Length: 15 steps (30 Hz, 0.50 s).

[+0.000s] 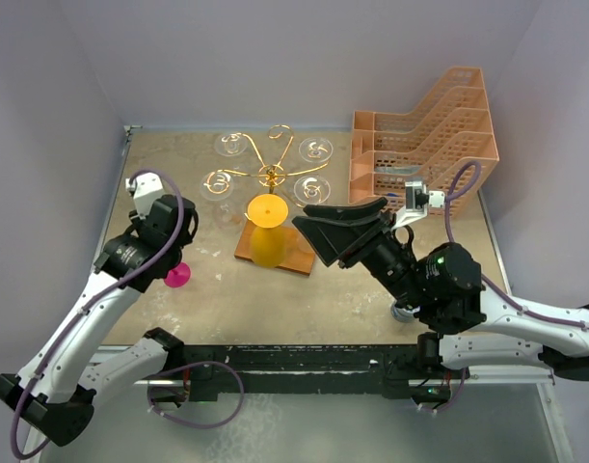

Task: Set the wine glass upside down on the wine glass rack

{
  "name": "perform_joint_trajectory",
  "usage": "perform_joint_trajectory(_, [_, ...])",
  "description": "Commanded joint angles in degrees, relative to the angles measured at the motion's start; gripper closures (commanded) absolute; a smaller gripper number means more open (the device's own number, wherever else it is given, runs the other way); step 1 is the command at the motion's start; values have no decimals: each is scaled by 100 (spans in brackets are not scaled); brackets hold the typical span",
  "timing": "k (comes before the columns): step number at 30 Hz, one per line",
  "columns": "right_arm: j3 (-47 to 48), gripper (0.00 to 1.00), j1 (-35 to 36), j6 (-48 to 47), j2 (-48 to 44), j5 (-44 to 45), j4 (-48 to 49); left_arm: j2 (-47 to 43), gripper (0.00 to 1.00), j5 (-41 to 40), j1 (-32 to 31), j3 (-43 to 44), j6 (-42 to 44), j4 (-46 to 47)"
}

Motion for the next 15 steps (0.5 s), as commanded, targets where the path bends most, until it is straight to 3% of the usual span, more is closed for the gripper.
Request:
perform_joint_trajectory(1, [-4, 38, 17, 90, -141, 97, 158, 79, 57, -66, 62, -188, -119, 220])
perform_joint_trajectory(7, [-36, 39, 9, 121, -217, 114, 116, 463, 61, 267, 407, -494, -151, 544])
perform_joint_trajectory(15, [-154, 38, 9, 227, -381, 94, 121, 708, 69, 1339, 1229, -955, -111, 1032])
